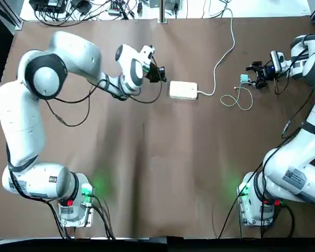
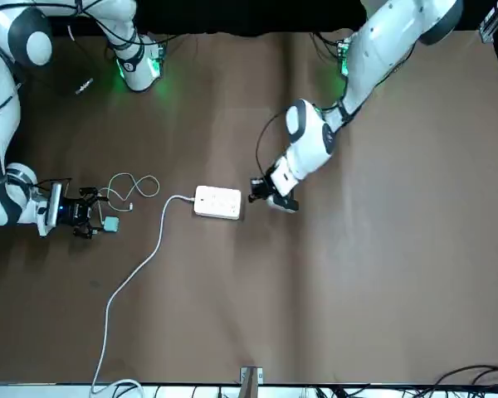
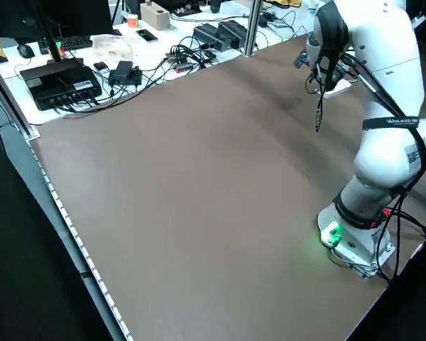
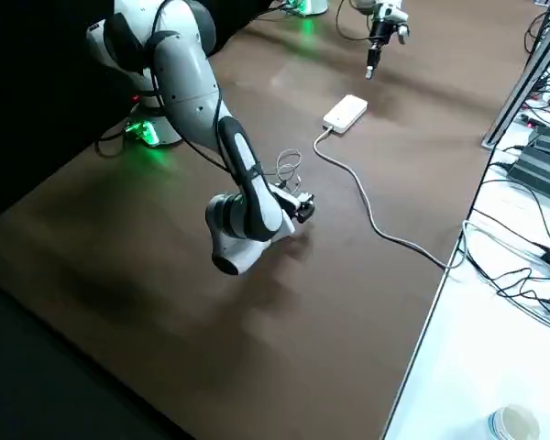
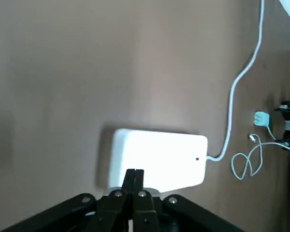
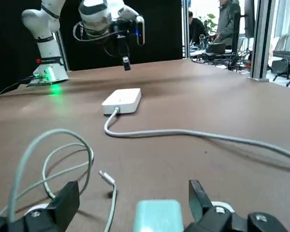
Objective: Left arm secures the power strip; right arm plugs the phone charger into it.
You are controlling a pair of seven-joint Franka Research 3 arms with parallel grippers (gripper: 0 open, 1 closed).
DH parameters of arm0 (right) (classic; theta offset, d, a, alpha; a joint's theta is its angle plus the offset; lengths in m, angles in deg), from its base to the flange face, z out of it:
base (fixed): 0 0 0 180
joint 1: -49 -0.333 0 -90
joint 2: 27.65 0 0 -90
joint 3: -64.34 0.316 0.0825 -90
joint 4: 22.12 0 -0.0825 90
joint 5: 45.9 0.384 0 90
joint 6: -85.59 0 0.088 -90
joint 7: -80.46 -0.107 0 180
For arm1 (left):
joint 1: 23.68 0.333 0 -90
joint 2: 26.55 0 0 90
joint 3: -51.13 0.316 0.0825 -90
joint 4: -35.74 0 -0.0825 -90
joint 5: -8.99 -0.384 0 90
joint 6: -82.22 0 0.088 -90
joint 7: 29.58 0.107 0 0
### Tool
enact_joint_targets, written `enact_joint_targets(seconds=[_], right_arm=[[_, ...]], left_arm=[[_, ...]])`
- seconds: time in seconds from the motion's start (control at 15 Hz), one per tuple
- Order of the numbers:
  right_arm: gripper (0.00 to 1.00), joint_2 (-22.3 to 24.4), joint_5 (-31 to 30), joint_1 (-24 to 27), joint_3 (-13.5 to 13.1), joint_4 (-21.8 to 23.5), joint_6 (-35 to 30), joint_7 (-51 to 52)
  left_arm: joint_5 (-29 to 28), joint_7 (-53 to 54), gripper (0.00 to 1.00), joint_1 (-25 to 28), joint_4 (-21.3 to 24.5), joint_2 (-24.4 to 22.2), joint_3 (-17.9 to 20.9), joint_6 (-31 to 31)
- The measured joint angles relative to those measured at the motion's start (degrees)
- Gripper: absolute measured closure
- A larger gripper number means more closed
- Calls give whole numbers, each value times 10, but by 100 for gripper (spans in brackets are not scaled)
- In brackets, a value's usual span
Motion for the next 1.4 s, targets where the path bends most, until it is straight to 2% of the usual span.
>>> enact_joint_targets(seconds=[0.13, 0.33, 0.6, 0.93, 1.4], right_arm=[[0, -8, 2, 0, 0, 0, 10, 2], [0, -17, 3, 0, 0, -6, 14, 5], [0, -28, 4, 1, 0, -11, 15, 5], [0, -47, 14, 1, 1, -26, 15, 6], [0, -51, 22, 0, 3, -27, 15, 21]], left_arm=[[11, 0, 99, -30, -16, 17, 0, -20], [12, 0, 99, -51, -35, 39, 0, -23], [12, 0, 99, -81, -46, 76, 7, -65], [7, 18, 99, -85, -93, 112, 14, -71], [6, 29, 99, -85, -96, 117, 14, -71]])
